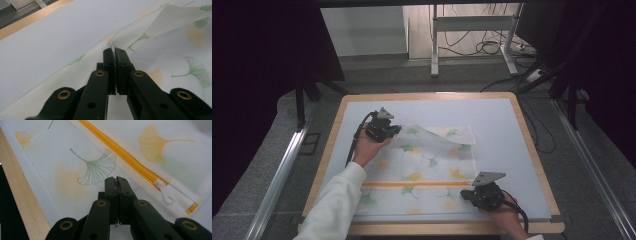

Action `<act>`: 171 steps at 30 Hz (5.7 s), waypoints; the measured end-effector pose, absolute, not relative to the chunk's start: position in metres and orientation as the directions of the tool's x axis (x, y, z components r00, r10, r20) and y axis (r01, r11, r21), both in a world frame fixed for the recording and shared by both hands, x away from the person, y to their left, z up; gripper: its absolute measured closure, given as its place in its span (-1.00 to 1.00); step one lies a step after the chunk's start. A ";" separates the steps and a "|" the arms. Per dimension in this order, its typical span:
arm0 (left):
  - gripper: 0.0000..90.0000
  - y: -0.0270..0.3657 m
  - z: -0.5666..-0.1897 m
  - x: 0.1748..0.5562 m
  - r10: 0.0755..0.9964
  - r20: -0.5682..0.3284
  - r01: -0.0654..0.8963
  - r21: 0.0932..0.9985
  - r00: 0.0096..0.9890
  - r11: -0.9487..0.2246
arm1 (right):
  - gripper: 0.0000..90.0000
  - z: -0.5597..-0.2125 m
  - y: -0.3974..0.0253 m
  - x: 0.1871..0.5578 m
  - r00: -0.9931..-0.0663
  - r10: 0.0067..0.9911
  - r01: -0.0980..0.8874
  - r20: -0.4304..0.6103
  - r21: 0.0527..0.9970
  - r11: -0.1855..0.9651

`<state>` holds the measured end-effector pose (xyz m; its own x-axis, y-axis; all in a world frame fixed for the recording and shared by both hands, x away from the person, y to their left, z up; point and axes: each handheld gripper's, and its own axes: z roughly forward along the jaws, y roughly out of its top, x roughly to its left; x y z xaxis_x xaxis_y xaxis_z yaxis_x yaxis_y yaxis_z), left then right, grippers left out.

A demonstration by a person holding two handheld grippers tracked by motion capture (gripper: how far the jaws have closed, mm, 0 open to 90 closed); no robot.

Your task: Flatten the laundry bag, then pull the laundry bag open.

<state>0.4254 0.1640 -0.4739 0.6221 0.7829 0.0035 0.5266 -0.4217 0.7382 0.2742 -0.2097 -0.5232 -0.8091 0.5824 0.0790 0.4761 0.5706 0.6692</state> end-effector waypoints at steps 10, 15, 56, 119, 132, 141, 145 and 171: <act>0.96 0.181 -0.476 0.445 0.816 -0.028 0.569 0.731 0.577 -0.377 | 0.94 -0.523 -0.210 0.274 -0.809 0.583 0.477 0.080 0.670 0.570; 0.96 0.186 -0.477 0.462 0.832 -0.035 0.587 0.726 0.554 -0.359 | 0.94 -0.523 -0.210 0.274 -0.809 0.582 0.476 0.081 0.671 0.569; 0.48 0.189 -0.450 0.405 0.734 -0.060 0.450 0.822 0.676 -0.348 | 0.94 -0.524 -0.210 0.274 -0.806 0.585 0.480 0.084 0.672 0.564; -0.12 0.080 -0.479 0.287 0.579 -0.087 0.408 0.794 0.811 -0.451 | 0.95 -0.517 -0.223 0.264 -0.787 0.615 0.485 0.054 0.670 0.562; -0.10 0.070 -0.480 0.292 0.555 -0.082 0.399 0.782 0.828 -0.479 | 0.95 -0.519 -0.226 0.261 -0.767 0.639 0.506 0.050 0.659 0.556; -0.04 0.047 -0.487 0.298 0.520 -0.081 0.388 0.764 0.850 -0.515 | 0.95 -0.520 -0.228 0.260 -0.758 0.649 0.520 0.060 0.656 0.547; -0.04 0.035 -0.488 0.302 0.496 -0.091 0.383 0.757 0.864 -0.530 | 0.95 -0.519 -0.230 0.259 -0.756 0.652 0.526 0.064 0.653 0.545; -0.12 -0.025 -0.497 0.318 0.394 -0.032 0.284 0.747 0.919 -0.601 | 0.95 -0.519 -0.231 0.257 -0.761 0.645 0.523 0.064 0.649 0.553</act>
<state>0.3180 -0.0245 -0.4967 0.9185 0.3941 -0.0319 0.2839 -0.6010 0.7471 0.2571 -0.2306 -0.5191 -0.7614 0.6452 0.0637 0.5226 0.5527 0.6492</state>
